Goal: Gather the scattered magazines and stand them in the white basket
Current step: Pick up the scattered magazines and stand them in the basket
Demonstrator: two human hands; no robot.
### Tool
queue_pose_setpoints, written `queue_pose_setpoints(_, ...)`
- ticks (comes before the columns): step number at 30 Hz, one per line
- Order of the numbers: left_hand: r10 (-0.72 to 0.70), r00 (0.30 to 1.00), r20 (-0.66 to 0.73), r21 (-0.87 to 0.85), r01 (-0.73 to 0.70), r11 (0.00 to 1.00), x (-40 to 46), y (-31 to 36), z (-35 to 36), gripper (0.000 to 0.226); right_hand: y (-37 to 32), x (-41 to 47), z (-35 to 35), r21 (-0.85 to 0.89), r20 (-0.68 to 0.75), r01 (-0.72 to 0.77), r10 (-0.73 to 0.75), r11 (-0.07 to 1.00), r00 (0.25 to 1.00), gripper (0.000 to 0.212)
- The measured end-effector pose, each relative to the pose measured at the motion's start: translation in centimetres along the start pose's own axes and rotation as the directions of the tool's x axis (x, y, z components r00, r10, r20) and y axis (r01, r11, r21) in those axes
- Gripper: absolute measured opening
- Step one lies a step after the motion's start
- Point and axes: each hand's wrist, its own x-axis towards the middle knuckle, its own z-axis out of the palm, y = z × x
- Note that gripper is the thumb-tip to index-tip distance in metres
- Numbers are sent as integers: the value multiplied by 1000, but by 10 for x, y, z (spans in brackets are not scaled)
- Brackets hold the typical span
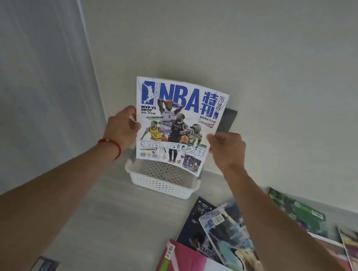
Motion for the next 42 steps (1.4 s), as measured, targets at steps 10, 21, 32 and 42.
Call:
queue_pose_setpoints(10, -131, 988, -79, 24, 133, 991, 23, -47, 66, 9, 60, 20, 58, -27, -16, -37, 37, 999, 999, 26)
queue_pose_setpoints(21, -205, 968, -148, -72, 196, 978, 49, -63, 92, 7, 79, 39, 89, 27, -97, -63, 65, 998, 993, 20)
queue_pose_setpoints(32, -270, 959, -83, -215, 248, 945, 55, -61, 87, 17, 75, 47, 80, 202, -136, -180, 209, 963, 968, 15)
queue_pose_setpoints(42, -234, 972, 20, -10, 234, 972, 56, -54, 87, 27, 71, 39, 80, 134, -88, -143, 156, 981, 984, 15)
